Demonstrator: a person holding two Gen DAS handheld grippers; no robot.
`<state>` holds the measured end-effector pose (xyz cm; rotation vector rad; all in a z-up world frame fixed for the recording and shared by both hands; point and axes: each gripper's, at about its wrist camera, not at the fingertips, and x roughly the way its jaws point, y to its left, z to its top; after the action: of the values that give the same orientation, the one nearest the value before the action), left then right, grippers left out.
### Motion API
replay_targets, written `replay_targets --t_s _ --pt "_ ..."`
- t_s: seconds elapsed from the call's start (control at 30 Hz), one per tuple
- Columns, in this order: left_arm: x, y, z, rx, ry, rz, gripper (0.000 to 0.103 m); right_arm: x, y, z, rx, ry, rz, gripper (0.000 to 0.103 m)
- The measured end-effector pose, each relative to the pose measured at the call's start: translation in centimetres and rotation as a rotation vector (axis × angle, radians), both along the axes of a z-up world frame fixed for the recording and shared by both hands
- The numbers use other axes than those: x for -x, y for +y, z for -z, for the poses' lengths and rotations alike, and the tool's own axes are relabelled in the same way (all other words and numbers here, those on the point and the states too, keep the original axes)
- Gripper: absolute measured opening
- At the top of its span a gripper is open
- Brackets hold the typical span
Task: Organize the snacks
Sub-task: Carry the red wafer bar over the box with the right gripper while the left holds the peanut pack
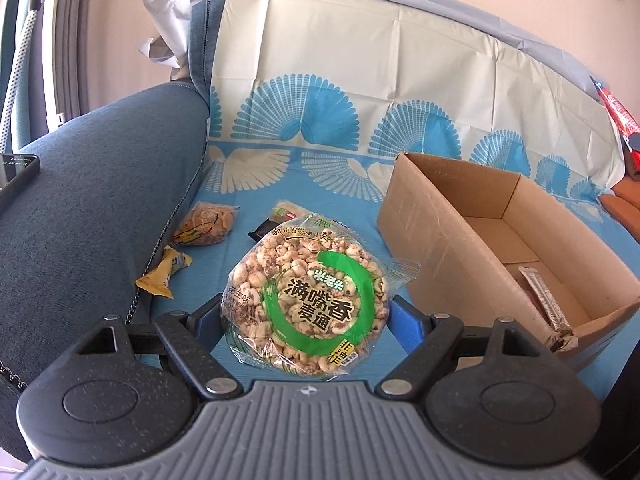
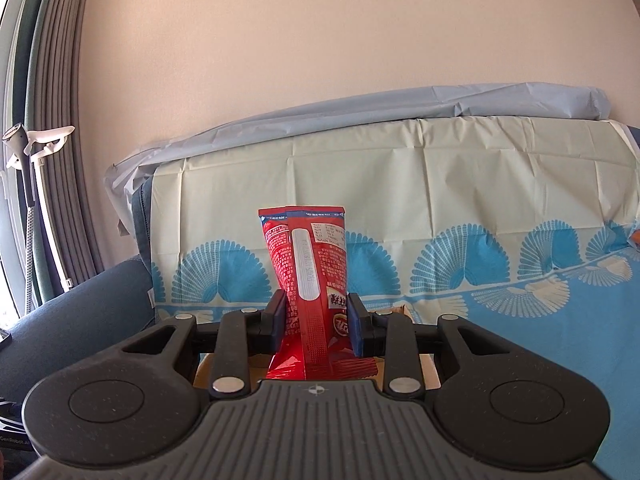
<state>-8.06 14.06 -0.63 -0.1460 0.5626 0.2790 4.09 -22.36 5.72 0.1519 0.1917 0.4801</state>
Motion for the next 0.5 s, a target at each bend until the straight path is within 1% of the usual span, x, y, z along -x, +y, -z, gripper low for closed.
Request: replay_targets --t_s 0.27,0.5 --pt "0.6 0.1 -0.5 0.043 0.002 -0.024 0.087 0.1 0.2 0.0 0.002 0.006 0.008 0.033" --pt "0.8 -0.8 -1.9 0.031 -0.008 -0.001 0.087 0.1 0.5 -0.1 0.011 0.009 0.01 0.033"
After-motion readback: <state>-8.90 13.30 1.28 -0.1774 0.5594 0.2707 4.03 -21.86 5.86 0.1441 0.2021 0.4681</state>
